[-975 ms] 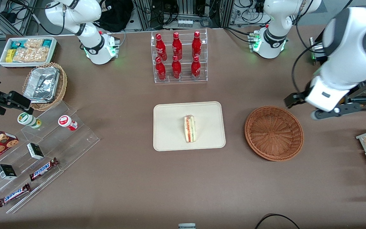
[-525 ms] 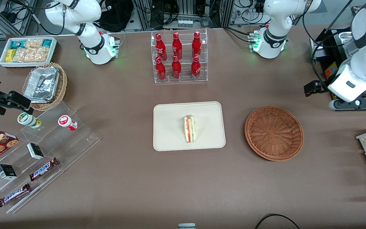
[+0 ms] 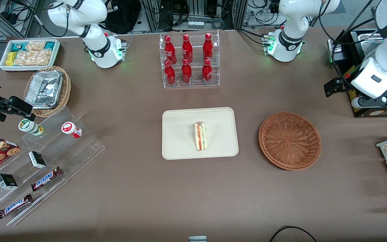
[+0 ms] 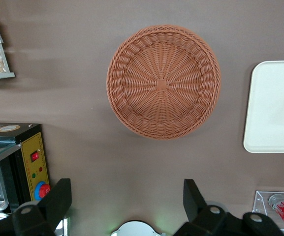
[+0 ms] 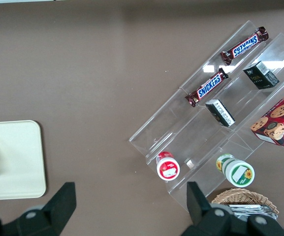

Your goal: Place sandwich from basket to tray

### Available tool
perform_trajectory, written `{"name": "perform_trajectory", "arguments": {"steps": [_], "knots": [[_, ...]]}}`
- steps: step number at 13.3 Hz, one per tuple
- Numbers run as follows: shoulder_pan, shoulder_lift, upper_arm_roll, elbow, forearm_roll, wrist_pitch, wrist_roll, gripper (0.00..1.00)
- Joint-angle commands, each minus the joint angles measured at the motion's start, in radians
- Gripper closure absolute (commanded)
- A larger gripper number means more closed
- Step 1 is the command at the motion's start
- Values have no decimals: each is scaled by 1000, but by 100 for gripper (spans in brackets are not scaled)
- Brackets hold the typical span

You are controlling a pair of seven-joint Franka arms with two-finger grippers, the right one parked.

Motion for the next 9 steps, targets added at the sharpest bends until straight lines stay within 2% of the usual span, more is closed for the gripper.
{"name": "perform_trajectory", "arguments": {"steps": [1,4,9], "knots": [[-6,-6,9,24,-8,5,-32,0],[-3,19,31,87,-9,-12,-29,0],[2,27,34,89,5,-33,-18,0]]}}
